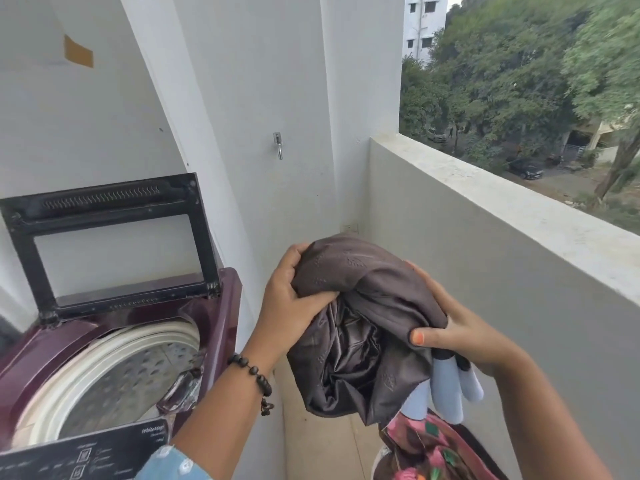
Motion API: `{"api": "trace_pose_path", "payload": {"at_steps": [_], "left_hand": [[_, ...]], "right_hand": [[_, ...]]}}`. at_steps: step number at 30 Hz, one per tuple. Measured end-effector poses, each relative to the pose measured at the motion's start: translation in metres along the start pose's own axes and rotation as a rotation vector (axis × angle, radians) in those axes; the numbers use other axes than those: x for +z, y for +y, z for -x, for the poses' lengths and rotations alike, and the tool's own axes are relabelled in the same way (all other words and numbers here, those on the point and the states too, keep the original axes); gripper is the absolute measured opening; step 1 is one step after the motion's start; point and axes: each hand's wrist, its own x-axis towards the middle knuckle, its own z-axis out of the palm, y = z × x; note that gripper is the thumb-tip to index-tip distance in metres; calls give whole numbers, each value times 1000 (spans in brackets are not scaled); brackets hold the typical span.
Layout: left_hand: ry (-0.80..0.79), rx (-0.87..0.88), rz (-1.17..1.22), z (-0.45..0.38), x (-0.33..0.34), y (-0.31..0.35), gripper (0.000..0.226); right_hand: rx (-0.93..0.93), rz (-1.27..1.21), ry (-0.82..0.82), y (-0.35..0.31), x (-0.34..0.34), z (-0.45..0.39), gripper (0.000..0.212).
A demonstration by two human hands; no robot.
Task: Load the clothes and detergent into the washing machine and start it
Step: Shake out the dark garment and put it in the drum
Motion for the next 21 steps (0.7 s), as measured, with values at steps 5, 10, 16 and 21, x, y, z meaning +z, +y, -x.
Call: {"api": "trace_pose_path", "payload": {"at_steps": [5, 10, 16, 21], "left_hand": [[54, -31, 1, 6, -16, -3, 50], [93, -58, -6, 12, -44, -12, 53], [193, -84, -16, 13, -90, -31, 60], [223, -88, -18, 4, -143, -46, 55]], "right_hand": [[-20, -193, -22, 13, 33, -22, 91], [-5, -380, 0, 31, 74, -48, 76], [-4, -429, -50, 36, 113, -86, 63], [0, -419, -59, 34, 155, -127, 63]]}}
